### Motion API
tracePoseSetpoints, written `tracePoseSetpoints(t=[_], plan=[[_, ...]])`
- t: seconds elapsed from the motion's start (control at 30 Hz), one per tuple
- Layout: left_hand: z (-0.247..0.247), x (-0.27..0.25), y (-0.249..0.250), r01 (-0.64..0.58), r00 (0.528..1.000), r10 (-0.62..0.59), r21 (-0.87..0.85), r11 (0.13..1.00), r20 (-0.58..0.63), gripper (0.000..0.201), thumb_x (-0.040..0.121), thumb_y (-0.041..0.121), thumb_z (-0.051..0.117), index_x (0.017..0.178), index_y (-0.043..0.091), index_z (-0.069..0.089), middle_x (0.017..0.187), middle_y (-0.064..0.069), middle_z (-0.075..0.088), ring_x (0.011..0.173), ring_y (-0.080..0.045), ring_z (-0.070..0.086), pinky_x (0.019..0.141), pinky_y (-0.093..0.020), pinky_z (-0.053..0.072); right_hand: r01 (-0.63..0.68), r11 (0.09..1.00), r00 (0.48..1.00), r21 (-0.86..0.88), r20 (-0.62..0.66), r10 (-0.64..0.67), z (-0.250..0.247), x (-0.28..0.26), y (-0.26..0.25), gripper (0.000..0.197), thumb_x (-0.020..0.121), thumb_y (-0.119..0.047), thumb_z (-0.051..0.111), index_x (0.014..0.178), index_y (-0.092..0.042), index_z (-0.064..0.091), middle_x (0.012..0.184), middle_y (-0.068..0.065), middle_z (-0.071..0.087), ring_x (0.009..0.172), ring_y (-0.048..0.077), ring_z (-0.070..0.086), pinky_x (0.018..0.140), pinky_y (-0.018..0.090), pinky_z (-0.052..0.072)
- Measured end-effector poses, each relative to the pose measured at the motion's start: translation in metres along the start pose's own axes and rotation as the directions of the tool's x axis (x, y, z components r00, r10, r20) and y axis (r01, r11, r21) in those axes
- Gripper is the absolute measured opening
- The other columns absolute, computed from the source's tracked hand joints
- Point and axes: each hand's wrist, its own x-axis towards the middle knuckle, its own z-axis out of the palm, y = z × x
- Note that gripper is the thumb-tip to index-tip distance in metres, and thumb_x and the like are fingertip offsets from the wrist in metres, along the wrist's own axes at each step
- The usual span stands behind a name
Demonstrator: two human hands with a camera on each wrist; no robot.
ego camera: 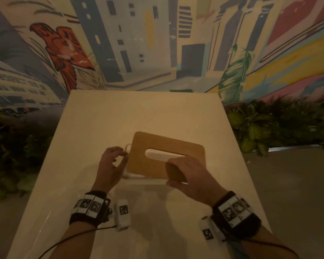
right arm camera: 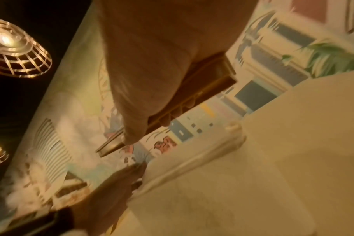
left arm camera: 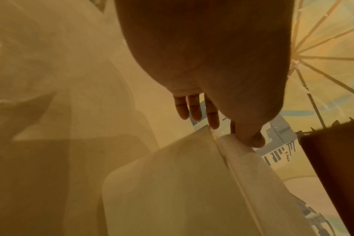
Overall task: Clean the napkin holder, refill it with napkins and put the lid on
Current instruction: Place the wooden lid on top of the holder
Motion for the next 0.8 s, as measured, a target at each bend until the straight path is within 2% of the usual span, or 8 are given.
tracePoseSetpoints(t=[0.07, 0.17, 0.33, 0.4, 0.53, 0.63, 0.7, 0.8], plan=[[0.001, 0.000, 0.001, 0.003, 1.000, -0.002, -0.039, 0.999, 0.016, 0.026, 0.079, -0.003, 0.068, 0.101, 0.012, 0.066, 0.113, -0.004, 0.056, 0.098, -0.020, 0.055, 0.077, -0.021, 0.041, 0.088, 0.993, 0.996, -0.075, 0.012, -0.087, 0.016, 0.007, -0.001, 0.054, 0.084, -0.053, 0.056, 0.128, -0.020, 0.049, 0.122, -0.001, 0.060, 0.111, 0.015, 0.051, 0.100, 0.029, 0.037], [0.000, 0.002, 0.004, 0.046, 0.998, -0.041, -0.123, 0.991, 0.037, 0.036, 0.077, -0.007, 0.065, 0.106, 0.017, 0.064, 0.111, 0.000, 0.053, 0.098, -0.019, 0.052, 0.079, -0.027, 0.043, 0.122, 0.988, 0.992, -0.092, 0.018, -0.121, 0.031, 0.013, 0.001, 0.054, 0.086, -0.052, 0.056, 0.128, -0.020, 0.047, 0.123, 0.000, 0.060, 0.112, 0.015, 0.050, 0.100, 0.032, 0.037], [0.000, 0.005, -0.007, 0.041, 0.998, -0.036, -0.118, 0.992, 0.046, 0.030, 0.078, -0.003, 0.069, 0.104, 0.012, 0.067, 0.111, 0.001, 0.055, 0.100, -0.019, 0.054, 0.075, -0.017, 0.039, 0.105, 0.993, 0.994, -0.053, 0.041, -0.103, 0.043, 0.017, 0.013, 0.055, 0.087, -0.053, 0.056, 0.130, -0.020, 0.048, 0.128, -0.001, 0.058, 0.117, 0.015, 0.049, 0.103, 0.029, 0.030], [0.001, 0.006, -0.012, 0.048, 0.998, -0.043, -0.110, 0.993, 0.041, 0.027, 0.079, 0.001, 0.070, 0.104, 0.009, 0.067, 0.114, -0.002, 0.058, 0.101, -0.021, 0.056, 0.075, -0.017, 0.039, 0.104, 0.993, 0.994, -0.060, 0.042, -0.102, 0.045, 0.018, 0.018, 0.055, 0.087, -0.053, 0.057, 0.130, -0.021, 0.049, 0.128, -0.002, 0.058, 0.117, 0.014, 0.049, 0.103, 0.027, 0.027], [0.000, 0.006, -0.018, 0.035, 0.997, -0.030, -0.073, 0.997, 0.074, 0.026, 0.083, 0.005, 0.068, 0.108, 0.011, 0.066, 0.117, -0.005, 0.059, 0.102, -0.021, 0.056, 0.075, -0.019, 0.041, 0.104, 0.993, 0.994, -0.054, 0.043, -0.101, 0.048, 0.019, 0.022, 0.055, 0.087, -0.053, 0.058, 0.131, -0.023, 0.048, 0.127, -0.004, 0.058, 0.116, 0.013, 0.049, 0.102, 0.032, 0.033], [-0.008, 0.006, -0.014, 0.020, 0.999, -0.017, -0.076, 0.997, 0.043, 0.024, 0.088, 0.003, 0.062, 0.109, 0.014, 0.065, 0.116, -0.008, 0.060, 0.095, -0.022, 0.057, 0.076, -0.028, 0.047, 0.114, 0.993, 0.993, -0.036, 0.048, -0.112, 0.049, 0.022, 0.021, 0.054, 0.087, -0.053, 0.058, 0.131, -0.023, 0.047, 0.125, -0.004, 0.059, 0.114, 0.012, 0.049, 0.101, 0.031, 0.034], [-0.017, 0.007, -0.010, 0.066, 0.998, -0.066, -0.112, 0.992, 0.005, 0.020, 0.093, 0.010, 0.056, 0.108, 0.019, 0.065, 0.114, -0.004, 0.060, 0.094, -0.021, 0.058, 0.077, -0.031, 0.049, 0.121, 0.992, 0.991, -0.038, 0.054, -0.119, 0.049, 0.023, 0.021, 0.053, 0.087, -0.053, 0.058, 0.130, -0.024, 0.047, 0.124, -0.004, 0.059, 0.113, 0.012, 0.050, 0.100, 0.031, 0.034], [-0.032, 0.009, -0.003, 0.094, 0.995, -0.097, -0.135, 0.986, -0.014, 0.019, 0.094, 0.029, 0.056, 0.113, 0.029, 0.061, 0.117, 0.003, 0.057, 0.098, -0.019, 0.058, 0.078, -0.028, 0.047, 0.127, 0.990, 0.991, -0.056, 0.060, -0.124, 0.051, 0.024, 0.023, 0.053, 0.087, -0.053, 0.058, 0.130, -0.024, 0.048, 0.123, -0.005, 0.059, 0.111, 0.012, 0.050, 0.100, 0.031, 0.033]])
